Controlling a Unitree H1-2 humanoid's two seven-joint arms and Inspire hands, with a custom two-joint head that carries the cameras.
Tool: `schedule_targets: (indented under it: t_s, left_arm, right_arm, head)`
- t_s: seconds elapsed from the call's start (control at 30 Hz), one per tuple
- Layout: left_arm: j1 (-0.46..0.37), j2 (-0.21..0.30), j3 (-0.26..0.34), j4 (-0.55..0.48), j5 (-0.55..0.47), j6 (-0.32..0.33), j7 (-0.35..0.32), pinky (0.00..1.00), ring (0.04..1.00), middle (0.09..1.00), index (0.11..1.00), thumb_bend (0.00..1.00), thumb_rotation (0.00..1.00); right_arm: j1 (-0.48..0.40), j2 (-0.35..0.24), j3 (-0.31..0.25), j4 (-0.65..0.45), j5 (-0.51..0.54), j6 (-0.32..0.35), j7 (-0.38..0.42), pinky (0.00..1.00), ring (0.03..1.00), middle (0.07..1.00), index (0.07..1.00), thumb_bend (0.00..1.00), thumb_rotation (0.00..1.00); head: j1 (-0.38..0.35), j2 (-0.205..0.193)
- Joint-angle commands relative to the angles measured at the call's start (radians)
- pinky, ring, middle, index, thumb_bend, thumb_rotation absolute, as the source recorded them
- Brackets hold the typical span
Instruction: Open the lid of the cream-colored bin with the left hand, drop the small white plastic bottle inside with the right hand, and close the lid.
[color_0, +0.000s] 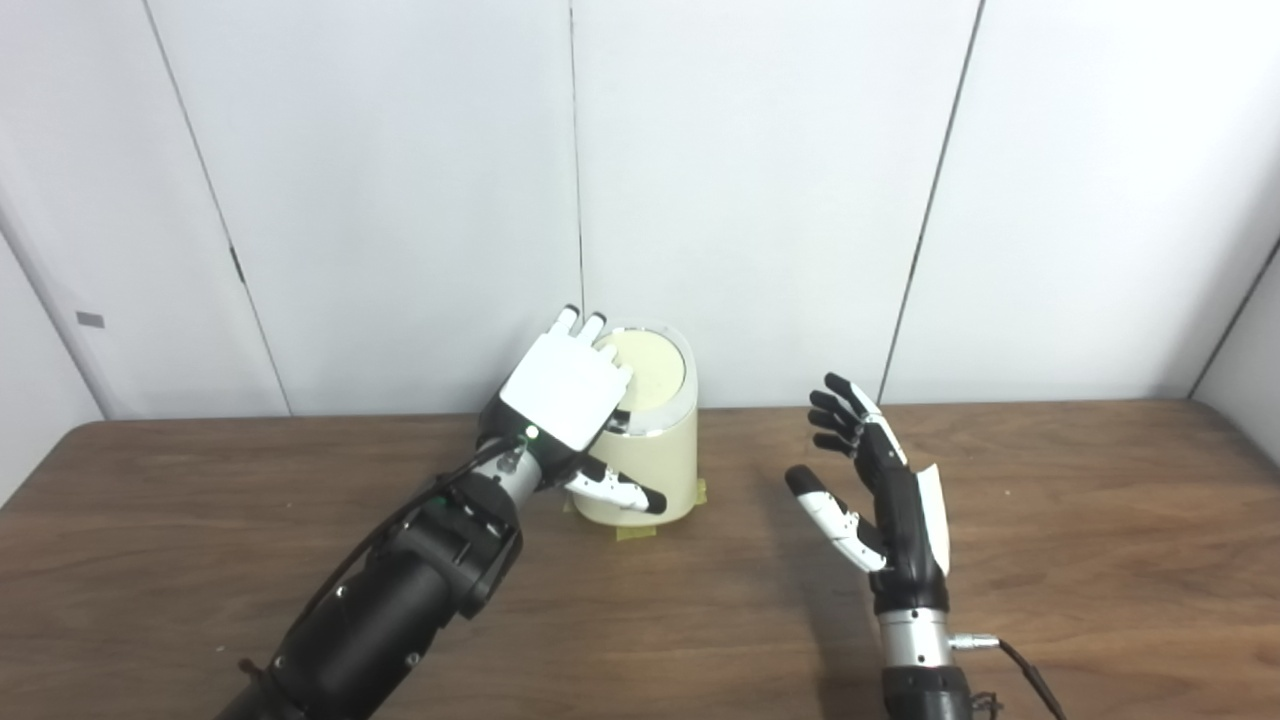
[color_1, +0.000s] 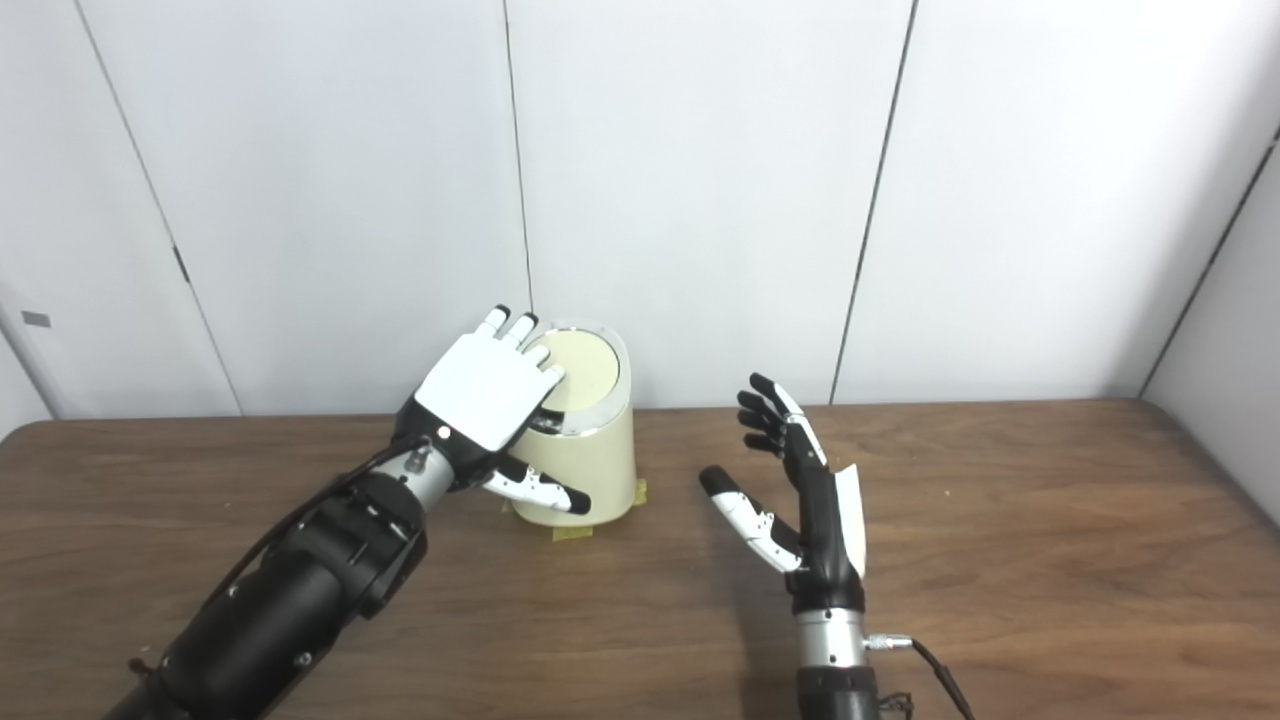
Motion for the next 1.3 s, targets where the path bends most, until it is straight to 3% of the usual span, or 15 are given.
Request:
schedule_targets:
  t_s: [0.0, 0.3, 0.57, 0.7, 0.77, 1.0, 1.27]
  left_arm:
    - [0.009, 0.011, -0.025, 0.042, -0.004, -0.046, -0.032, 1.00, 1.000, 0.886, 0.855, 0.86, 1.00]
    - [0.029, 0.029, -0.063, 0.058, 0.000, -0.078, -0.073, 1.00, 0.986, 0.863, 0.833, 0.83, 1.00]
    - [0.035, 0.025, -0.047, 0.057, 0.004, -0.058, -0.038, 1.00, 0.986, 0.865, 0.842, 0.84, 1.00]
    - [0.032, 0.000, -0.015, 0.064, 0.040, -0.001, 0.028, 1.00, 1.000, 0.979, 0.970, 0.78, 1.00]
    - [0.026, -0.026, 0.009, 0.068, 0.061, 0.043, 0.037, 1.00, 1.000, 0.995, 0.993, 0.75, 1.00]
    - [-0.025, -0.101, 0.097, 0.118, 0.088, 0.163, 0.082, 1.00, 1.000, 1.000, 1.000, 0.73, 1.00]
    - [-0.075, -0.120, 0.147, 0.146, 0.089, 0.215, 0.087, 1.00, 1.000, 1.000, 1.000, 0.75, 0.99]
  right_arm:
    - [0.047, 0.037, 0.007, 0.030, -0.006, -0.026, -0.008, 0.70, 0.767, 0.802, 0.843, 0.55, 0.65]
    - [0.046, 0.036, 0.003, 0.028, -0.012, -0.027, -0.005, 0.70, 0.766, 0.803, 0.846, 0.52, 0.64]
    - [0.044, 0.036, -0.001, 0.033, 0.002, -0.027, 0.000, 0.69, 0.766, 0.803, 0.844, 0.53, 0.63]
    - [0.044, 0.036, 0.000, 0.035, -0.003, -0.028, -0.004, 0.70, 0.764, 0.801, 0.844, 0.54, 0.63]
    - [0.043, 0.037, -0.002, 0.038, -0.010, -0.027, -0.010, 0.69, 0.764, 0.801, 0.844, 0.54, 0.63]
    - [0.041, 0.041, -0.003, 0.043, -0.005, -0.026, -0.008, 0.69, 0.770, 0.804, 0.849, 0.52, 0.61]
    - [0.043, 0.039, -0.008, 0.045, -0.016, -0.019, -0.003, 0.70, 0.782, 0.816, 0.861, 0.54, 0.63]
  head:
    - [-0.002, 0.002]
    - [-0.003, 0.005]
    - [0.000, 0.003]
    - [0.003, 0.002]
    - [0.003, 0.000]
    - [-0.001, -0.001]
    - [0.000, -0.005]
